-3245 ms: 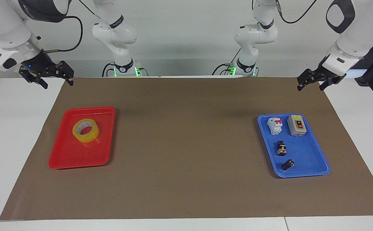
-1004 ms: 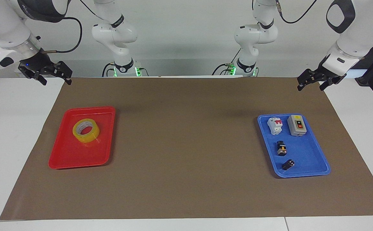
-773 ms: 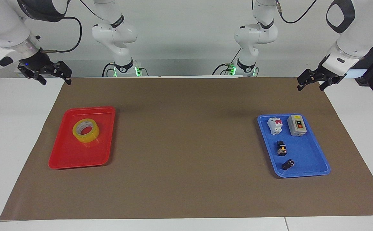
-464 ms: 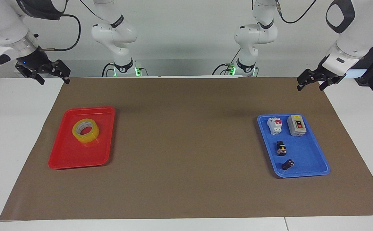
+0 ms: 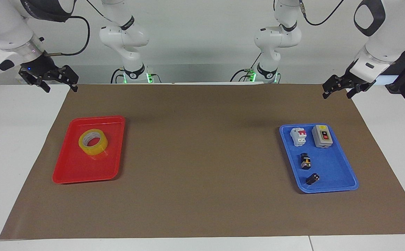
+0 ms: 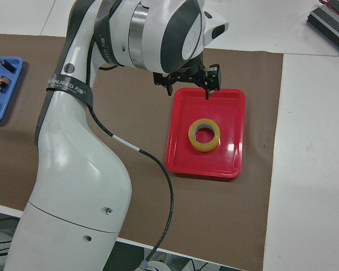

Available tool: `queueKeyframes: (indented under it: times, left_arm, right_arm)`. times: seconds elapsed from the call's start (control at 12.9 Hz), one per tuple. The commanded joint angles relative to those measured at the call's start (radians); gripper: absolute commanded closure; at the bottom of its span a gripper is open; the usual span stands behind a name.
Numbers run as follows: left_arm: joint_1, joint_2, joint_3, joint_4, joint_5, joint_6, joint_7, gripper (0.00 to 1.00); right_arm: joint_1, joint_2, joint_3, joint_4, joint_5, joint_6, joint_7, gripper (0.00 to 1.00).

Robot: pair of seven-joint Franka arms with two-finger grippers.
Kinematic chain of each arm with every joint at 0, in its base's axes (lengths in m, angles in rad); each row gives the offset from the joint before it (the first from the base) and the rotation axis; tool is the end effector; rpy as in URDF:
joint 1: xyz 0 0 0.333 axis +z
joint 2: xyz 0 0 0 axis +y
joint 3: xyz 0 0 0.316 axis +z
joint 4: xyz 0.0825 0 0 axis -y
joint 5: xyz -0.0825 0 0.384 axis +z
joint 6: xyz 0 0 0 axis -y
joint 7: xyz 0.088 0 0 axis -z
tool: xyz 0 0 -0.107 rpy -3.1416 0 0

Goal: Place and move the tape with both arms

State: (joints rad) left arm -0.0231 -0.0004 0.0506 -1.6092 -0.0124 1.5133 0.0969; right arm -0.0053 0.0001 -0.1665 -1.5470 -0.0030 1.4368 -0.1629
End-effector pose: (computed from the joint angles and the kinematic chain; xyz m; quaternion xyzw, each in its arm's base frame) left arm 0.5465 0.0136 0.6020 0.9982 -0.0347 -0.0473 0.0092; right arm 0.5321 -0.0927 0.6245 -0.9985 0.0046 0.0546 0.0077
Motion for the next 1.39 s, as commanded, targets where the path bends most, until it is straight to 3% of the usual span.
queueKeyframes:
  times: [0.0,0.39,1.31]
  left_arm:
    - [-0.014,-0.015,0.006,-0.009,0.026,-0.001,-0.014,0.0]
    - [-0.014,-0.013,0.006,-0.009,0.026,-0.001,-0.014,0.0]
    - [-0.014,-0.013,0.006,-0.009,0.026,-0.001,-0.014,0.0]
  right_arm:
    - [0.005,0.009,-0.004,0.015,-0.005,0.001,-0.007,0.0]
    - [0.005,0.009,0.001,0.015,-0.064,0.01,-0.023,0.0]
    - [0.007,0.003,0.013,0.001,-0.051,0.039,-0.023,0.0]
